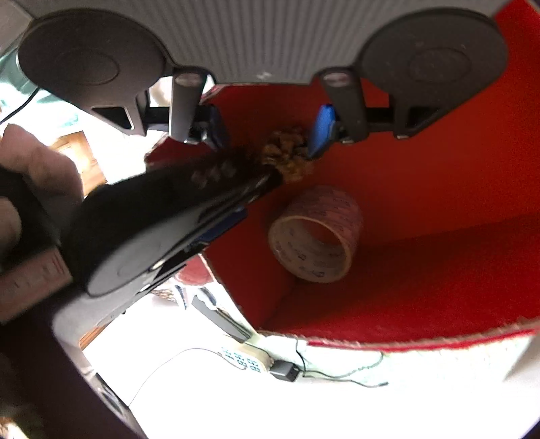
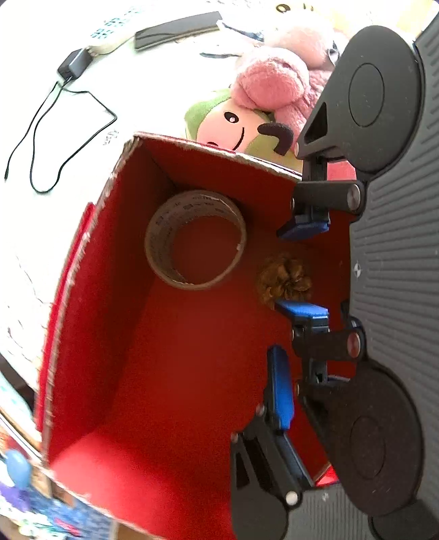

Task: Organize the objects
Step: 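Carry the pine cone with the right tool into the red box and release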

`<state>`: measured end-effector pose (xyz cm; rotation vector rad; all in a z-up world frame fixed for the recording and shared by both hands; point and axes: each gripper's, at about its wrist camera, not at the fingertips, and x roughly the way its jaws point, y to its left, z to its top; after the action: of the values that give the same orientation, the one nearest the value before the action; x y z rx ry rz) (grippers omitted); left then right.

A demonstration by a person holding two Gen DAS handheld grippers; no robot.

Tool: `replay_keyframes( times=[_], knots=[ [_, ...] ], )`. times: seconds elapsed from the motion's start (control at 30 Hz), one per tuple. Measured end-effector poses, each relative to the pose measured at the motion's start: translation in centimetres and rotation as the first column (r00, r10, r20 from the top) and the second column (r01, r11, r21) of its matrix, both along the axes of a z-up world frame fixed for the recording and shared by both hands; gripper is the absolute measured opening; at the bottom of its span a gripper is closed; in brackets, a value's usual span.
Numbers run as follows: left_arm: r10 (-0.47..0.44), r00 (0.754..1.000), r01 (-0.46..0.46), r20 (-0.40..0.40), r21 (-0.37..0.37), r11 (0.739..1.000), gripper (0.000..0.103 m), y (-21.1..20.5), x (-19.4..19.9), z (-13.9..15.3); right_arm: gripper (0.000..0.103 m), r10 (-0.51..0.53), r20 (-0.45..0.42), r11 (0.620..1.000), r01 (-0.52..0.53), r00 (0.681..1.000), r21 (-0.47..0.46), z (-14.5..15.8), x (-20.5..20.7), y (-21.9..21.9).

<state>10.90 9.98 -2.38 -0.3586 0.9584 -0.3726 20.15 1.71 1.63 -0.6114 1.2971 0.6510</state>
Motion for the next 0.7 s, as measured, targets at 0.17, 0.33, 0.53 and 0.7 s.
replay_keyframes(
  times=[0.17, 0.33, 0.53, 0.7],
  knots=[
    [0.021, 0.999, -0.024, 0.028, 0.106, 0.994, 0.048, 1.2, -1.1, 0.9, 0.034, -0.059, -0.047, 0.994, 0.063, 0.997, 0.09, -0.3, 0.4, -0.4],
    [0.061, 0.997, -0.072, 0.055, 0.21, 0.975, 0.049, 2.3, -2.2, 1.8, 0.034, -0.068, -0.103, 0.987, 0.082, 0.992, 0.14, -1.6, -0.3, 0.7],
    [0.063, 0.997, -0.071, 0.038, 0.291, 0.954, 0.051, 2.6, -2.4, 1.4, 0.034, -0.095, -0.144, 0.987, 0.112, 0.985, 0.114, -4.6, -0.9, 2.1],
    [0.066, 0.998, -0.068, 0.017, 0.296, 0.953, 0.052, 2.6, -2.0, 1.1, 0.036, -0.14, -0.121, 0.988, 0.147, 0.983, 0.051, -5.8, -0.7, 2.0]
  ],
)
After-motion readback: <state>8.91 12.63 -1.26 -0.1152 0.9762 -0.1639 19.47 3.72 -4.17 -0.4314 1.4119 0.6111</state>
